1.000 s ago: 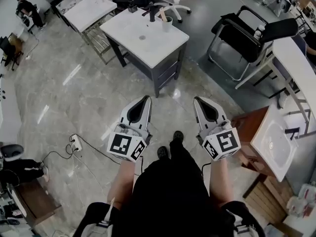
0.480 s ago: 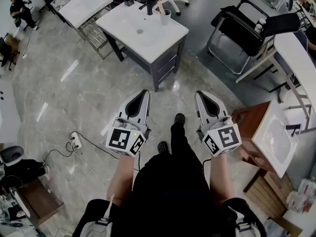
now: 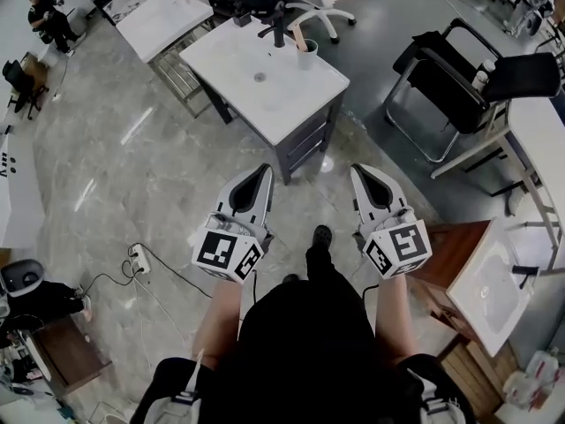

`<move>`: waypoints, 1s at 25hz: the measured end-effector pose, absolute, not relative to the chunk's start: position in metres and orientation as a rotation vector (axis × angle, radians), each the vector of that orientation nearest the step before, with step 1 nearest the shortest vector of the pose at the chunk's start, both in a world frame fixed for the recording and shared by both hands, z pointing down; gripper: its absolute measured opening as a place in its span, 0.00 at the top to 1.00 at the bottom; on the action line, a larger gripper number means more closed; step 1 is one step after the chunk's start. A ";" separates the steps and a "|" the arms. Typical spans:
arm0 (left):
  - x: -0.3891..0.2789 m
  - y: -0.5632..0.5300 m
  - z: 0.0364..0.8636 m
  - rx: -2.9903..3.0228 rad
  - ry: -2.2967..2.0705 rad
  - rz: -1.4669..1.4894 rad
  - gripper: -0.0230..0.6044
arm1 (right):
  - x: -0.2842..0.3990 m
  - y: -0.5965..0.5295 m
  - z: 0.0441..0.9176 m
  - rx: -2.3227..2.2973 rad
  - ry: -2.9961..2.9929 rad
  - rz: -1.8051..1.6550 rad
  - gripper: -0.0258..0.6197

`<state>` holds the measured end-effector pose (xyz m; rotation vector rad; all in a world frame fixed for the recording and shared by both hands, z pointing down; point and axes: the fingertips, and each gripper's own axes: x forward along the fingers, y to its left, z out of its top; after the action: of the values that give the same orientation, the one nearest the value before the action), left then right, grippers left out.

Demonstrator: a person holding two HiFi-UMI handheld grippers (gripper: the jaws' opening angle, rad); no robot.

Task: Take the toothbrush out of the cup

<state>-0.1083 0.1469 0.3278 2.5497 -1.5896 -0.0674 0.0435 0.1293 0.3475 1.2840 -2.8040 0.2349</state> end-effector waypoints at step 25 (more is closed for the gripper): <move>-0.075 -0.007 0.353 2.405 -1.700 -0.029 0.94 | 0.083 -0.022 0.369 1.170 -2.863 0.353 0.91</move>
<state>-0.0754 -0.0068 0.3532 2.4052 -1.6999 -0.0287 0.0829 -0.0217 0.3694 1.1703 -2.8629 0.3531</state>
